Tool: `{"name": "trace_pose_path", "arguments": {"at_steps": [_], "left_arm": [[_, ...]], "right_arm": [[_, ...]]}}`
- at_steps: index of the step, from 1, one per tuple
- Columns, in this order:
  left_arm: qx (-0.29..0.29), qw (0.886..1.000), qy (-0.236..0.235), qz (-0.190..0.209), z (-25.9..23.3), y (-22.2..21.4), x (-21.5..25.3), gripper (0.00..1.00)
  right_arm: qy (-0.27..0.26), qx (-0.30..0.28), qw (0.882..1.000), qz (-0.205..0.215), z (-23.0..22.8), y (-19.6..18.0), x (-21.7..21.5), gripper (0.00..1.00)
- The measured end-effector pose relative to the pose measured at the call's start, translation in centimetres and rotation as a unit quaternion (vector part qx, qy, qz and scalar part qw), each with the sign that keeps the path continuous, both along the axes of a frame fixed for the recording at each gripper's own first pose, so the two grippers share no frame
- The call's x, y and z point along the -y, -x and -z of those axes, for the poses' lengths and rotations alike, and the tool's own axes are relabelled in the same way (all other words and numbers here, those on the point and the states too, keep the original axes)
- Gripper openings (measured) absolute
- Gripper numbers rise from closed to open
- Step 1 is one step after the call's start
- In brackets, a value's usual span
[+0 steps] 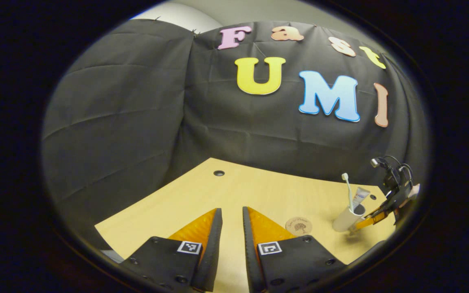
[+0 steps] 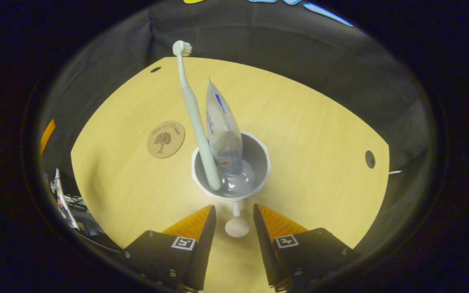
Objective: Put the toothbrush and toothpaste on the desktop into the cup, then pick up the cup and place it on the coaster on the desktop.
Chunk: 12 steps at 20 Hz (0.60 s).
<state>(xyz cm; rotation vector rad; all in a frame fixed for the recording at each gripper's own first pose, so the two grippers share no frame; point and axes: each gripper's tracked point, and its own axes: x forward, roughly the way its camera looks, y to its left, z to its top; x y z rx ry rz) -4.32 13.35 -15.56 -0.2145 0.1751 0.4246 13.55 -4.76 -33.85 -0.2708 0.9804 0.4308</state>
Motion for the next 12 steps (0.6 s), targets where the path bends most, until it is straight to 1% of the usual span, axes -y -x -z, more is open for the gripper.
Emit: {"name": "trace_pose_path", "arguments": {"at_steps": [1, 2, 3, 4, 5, 6, 7, 8, 10, 11, 12], "left_arm": [[-0.003, 1.0, 0.001, -0.003, 0.08, 0.12, -0.08, 0.36], [-0.005, 1.0, 0.003, -0.004, 0.16, 0.17, 0.04, 0.36], [-0.007, 1.0, 0.003, -0.003, 0.04, 0.21, 0.02, 0.36], [-0.009, 1.0, 0.003, -0.002, -0.03, 0.13, 0.06, 0.28], [-0.012, 1.0, 0.001, -0.001, -0.03, 0.06, 0.14, 0.36], [-0.012, 1.0, 0.001, 0.001, -0.06, 0.05, 0.37, 0.36], [-0.013, 1.0, 0.0, 0.004, -0.08, -0.14, 0.55, 0.32], [-0.014, 1.0, -0.001, 0.005, -0.17, -0.22, 0.5, 0.36], [-0.014, 1.0, 0.0, 0.008, -0.29, -0.5, 0.73, 0.36], [-0.015, 1.0, 0.001, 0.009, -0.27, -0.67, 0.85, 0.36], [-0.015, 1.0, 0.001, 0.01, -0.25, -0.63, 0.9, 0.36]], "right_arm": [[-0.002, -0.002, 1.0, 0.0, 0.08, -0.17, -0.03, 0.48], [-0.007, -0.004, 1.0, -0.001, 0.19, -0.17, -0.37, 0.43], [-0.013, -0.005, 1.0, -0.002, 0.21, -0.3, -0.65, 0.45], [-0.012, -0.002, 1.0, 0.004, 0.34, -0.63, -0.42, 0.44], [-0.021, -0.001, 1.0, 0.007, -0.04, -0.7, -0.47, 0.26], [-0.024, -0.002, 1.0, 0.007, -0.02, -0.63, -0.54, 0.26], [-0.026, 0.0, 1.0, 0.006, 0.12, -0.77, -0.67, 0.27], [-0.025, 0.002, 1.0, 0.004, 0.12, -0.87, -0.74, 0.23], [-0.025, 0.009, 1.0, -0.001, 0.1, -0.73, -0.73, 0.23], [-0.028, 0.013, 1.0, -0.001, -0.05, -0.61, -0.78, 0.18], [-0.035, 0.02, 0.999, 0.0, -0.02, -0.67, -0.94, 0.18]]}}
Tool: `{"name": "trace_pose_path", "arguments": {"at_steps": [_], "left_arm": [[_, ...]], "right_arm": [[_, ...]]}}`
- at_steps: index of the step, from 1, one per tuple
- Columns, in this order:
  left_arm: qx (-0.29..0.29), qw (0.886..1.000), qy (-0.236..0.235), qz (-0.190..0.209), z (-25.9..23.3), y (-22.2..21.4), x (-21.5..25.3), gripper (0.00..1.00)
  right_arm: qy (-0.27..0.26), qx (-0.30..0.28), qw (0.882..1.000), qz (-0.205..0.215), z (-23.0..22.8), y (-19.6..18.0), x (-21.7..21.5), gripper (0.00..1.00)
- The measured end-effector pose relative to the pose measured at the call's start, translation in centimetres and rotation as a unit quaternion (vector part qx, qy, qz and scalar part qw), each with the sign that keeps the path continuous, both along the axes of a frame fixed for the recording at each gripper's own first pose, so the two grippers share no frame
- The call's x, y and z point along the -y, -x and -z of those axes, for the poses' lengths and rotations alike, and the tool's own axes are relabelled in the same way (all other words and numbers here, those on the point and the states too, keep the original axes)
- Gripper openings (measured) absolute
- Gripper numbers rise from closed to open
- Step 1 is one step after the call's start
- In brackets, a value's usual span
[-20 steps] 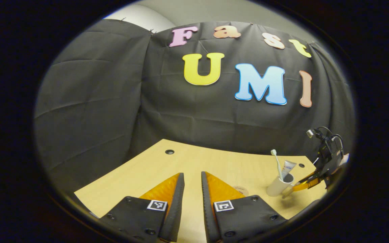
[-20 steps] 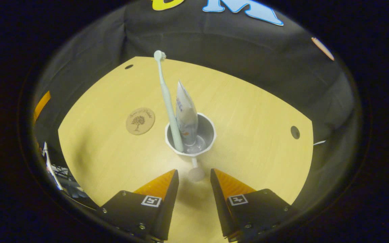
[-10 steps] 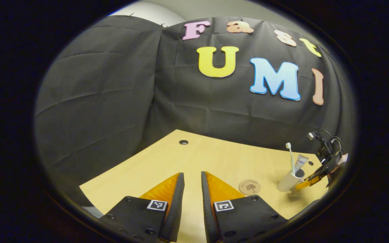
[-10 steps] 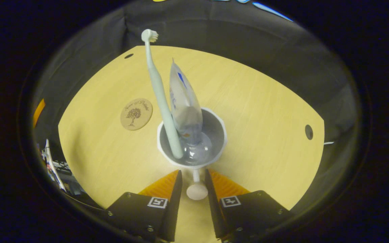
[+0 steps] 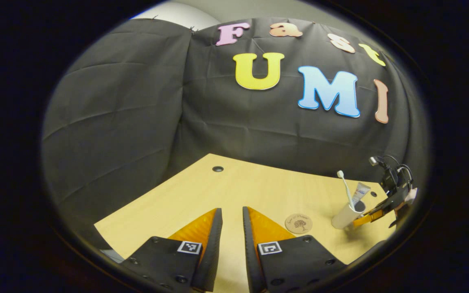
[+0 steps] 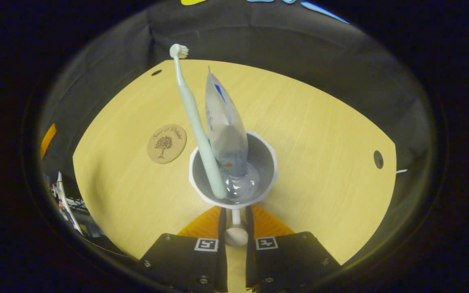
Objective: Put the toothbrush and toothpaste on the desktop into the cup, then pick up the cup and place it on the coaster on the desktop.
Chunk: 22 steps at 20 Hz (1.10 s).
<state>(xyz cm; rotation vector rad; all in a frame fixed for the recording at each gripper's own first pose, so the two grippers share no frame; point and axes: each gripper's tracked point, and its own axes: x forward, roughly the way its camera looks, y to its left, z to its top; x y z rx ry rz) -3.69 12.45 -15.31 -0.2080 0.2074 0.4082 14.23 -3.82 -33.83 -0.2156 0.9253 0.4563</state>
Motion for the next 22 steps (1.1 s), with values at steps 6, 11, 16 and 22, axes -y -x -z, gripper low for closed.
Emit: {"name": "trace_pose_path", "arguments": {"at_steps": [6, 11, 16, 22], "left_arm": [[-0.005, 1.0, -0.007, 0.004, -0.1, 0.0, 0.1, 0.36], [-0.004, 1.0, 0.0, 0.001, 0.3, 0.3, -0.1, 0.44], [-0.005, 1.0, 0.005, -0.002, 0.8, 0.6, -0.5, 0.28], [-0.007, 1.0, 0.008, 0.0, 1.5, 1.2, -1.4, 0.28]], "right_arm": [[-0.012, 0.022, 1.0, -0.013, -0.1, 0.5, -1.4, 0.19], [-0.021, 0.019, 1.0, -0.012, 0.4, 0.6, -3.0, 0.18], [-0.025, 0.018, 0.999, -0.009, 0.3, 0.9, -4.0, 0.18], [-0.051, 0.02, 0.998, 0.013, -0.5, 0.9, -5.3, 0.18]]}}
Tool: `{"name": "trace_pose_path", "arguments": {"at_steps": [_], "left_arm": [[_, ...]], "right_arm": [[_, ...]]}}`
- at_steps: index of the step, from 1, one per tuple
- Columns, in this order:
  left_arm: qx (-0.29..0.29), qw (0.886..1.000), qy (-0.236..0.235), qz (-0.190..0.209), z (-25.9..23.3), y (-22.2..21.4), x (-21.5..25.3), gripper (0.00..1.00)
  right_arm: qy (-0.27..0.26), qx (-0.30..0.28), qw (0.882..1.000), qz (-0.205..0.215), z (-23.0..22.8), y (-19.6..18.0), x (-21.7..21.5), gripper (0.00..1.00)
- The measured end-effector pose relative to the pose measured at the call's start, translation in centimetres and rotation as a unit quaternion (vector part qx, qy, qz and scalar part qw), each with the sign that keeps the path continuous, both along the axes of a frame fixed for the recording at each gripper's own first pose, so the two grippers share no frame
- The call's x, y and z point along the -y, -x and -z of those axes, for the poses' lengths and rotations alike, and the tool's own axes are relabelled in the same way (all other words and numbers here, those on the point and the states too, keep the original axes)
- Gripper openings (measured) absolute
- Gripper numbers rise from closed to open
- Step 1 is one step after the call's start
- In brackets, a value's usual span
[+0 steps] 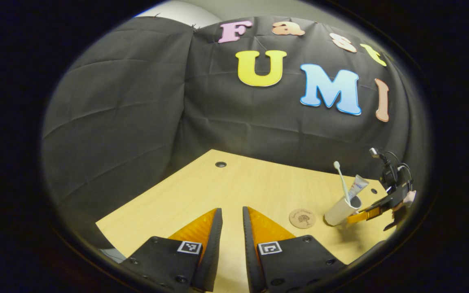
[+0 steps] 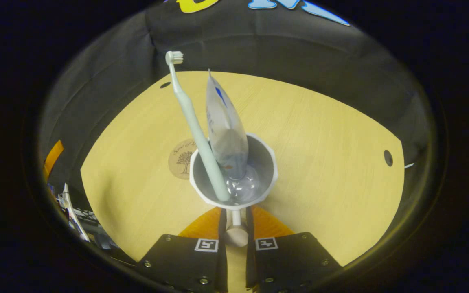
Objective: Put the toothbrush and toothpaste on the desktop into the cup, then pick up the cup and place it on the coaster on the desktop.
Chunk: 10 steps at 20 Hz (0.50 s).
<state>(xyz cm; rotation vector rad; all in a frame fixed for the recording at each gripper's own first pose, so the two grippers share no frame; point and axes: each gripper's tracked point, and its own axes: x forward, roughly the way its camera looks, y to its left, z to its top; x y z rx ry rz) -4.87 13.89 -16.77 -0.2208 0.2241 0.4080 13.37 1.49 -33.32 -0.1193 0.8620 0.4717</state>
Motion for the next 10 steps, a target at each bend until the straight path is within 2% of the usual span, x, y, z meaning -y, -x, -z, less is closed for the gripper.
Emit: {"name": "trace_pose_path", "arguments": {"at_steps": [5, 6, 9, 10], "left_arm": [[-0.002, 1.0, 0.004, 0.011, 0.5, 0.0, -1.2, 0.28], [-0.003, 1.0, 0.005, 0.014, 0.6, -0.1, -1.5, 0.36], [-0.005, 1.0, 0.005, 0.021, 0.9, 0.2, -2.8, 0.36], [-0.004, 1.0, 0.005, 0.023, 1.0, 0.2, -3.2, 0.44]], "right_arm": [[-0.016, 0.004, 1.0, 0.013, -0.3, 0.0, -0.3, 0.18], [-0.018, 0.004, 1.0, 0.013, -0.4, 0.1, -0.4, 0.18], [-0.025, 0.005, 1.0, 0.016, -0.4, 0.0, -0.4, 0.18], [-0.026, 0.005, 1.0, 0.017, -0.4, 0.0, -0.4, 0.18]]}}
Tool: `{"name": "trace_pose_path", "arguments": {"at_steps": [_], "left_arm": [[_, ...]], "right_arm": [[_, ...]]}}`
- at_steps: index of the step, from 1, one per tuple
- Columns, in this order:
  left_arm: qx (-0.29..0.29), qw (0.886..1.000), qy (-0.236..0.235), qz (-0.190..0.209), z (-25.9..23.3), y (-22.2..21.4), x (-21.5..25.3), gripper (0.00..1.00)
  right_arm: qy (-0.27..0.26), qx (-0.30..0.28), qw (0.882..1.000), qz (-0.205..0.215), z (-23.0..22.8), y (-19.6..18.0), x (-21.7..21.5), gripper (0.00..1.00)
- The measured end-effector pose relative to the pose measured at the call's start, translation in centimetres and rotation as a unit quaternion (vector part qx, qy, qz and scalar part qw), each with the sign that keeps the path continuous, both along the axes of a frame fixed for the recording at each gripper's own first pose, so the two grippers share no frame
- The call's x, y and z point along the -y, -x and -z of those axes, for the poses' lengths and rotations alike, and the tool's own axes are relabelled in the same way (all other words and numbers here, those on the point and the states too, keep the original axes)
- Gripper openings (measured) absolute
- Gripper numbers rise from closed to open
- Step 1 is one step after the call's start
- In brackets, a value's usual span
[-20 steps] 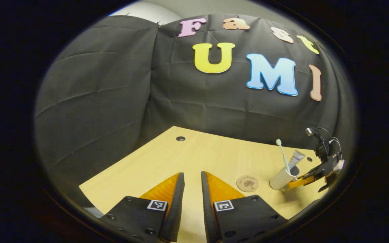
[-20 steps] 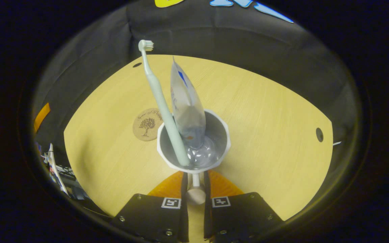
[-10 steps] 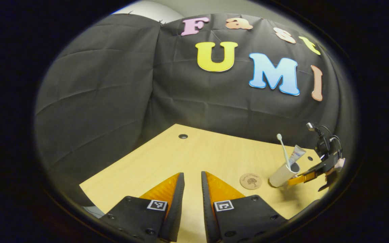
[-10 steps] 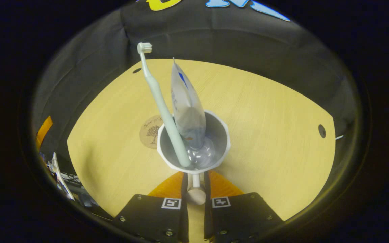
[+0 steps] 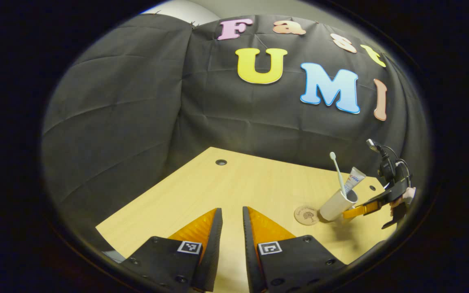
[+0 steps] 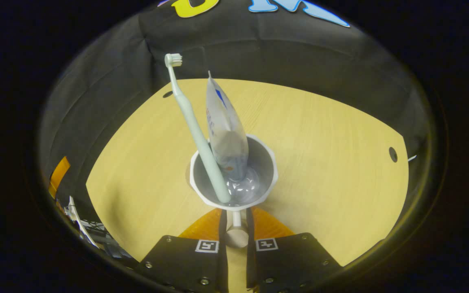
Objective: Put the toothbrush and toothpaste on the desktop into the cup, then pick up the cup and place it on the coaster on the desktop.
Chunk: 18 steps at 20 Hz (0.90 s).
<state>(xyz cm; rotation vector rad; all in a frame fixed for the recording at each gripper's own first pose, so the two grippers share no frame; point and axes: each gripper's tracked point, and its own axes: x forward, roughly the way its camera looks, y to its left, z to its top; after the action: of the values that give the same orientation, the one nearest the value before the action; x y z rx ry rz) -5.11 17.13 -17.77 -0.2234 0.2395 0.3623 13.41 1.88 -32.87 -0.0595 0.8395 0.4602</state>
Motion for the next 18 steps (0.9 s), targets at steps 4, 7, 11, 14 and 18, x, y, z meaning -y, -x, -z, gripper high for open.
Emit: {"name": "trace_pose_path", "arguments": {"at_steps": [4, 7, 11, 14, 18], "left_arm": [[-0.001, 1.0, 0.007, 0.002, 0.6, 0.5, -2.1, 0.44], [-0.003, 1.0, 0.008, 0.006, 1.1, 0.8, -3.7, 0.44], [-0.002, 1.0, 0.006, 0.009, 1.4, 1.2, -5.7, 0.44], [-0.004, 1.0, 0.007, 0.006, 1.9, 1.5, -7.3, 0.36], [-0.005, 1.0, 0.014, -0.003, 2.5, 2.2, -8.9, 0.36]], "right_arm": [[-0.009, -0.001, 1.0, 0.012, 0.0, 0.0, -0.1, 0.18], [-0.015, -0.001, 1.0, 0.024, 0.0, 0.0, -0.3, 0.18], [-0.02, 0.003, 0.999, 0.033, -0.2, -0.1, -0.4, 0.18], [-0.024, -0.002, 0.999, 0.04, -0.1, -0.1, -0.4, 0.18], [-0.024, -0.003, 0.999, 0.046, -0.1, -0.1, -0.4, 0.18]]}}
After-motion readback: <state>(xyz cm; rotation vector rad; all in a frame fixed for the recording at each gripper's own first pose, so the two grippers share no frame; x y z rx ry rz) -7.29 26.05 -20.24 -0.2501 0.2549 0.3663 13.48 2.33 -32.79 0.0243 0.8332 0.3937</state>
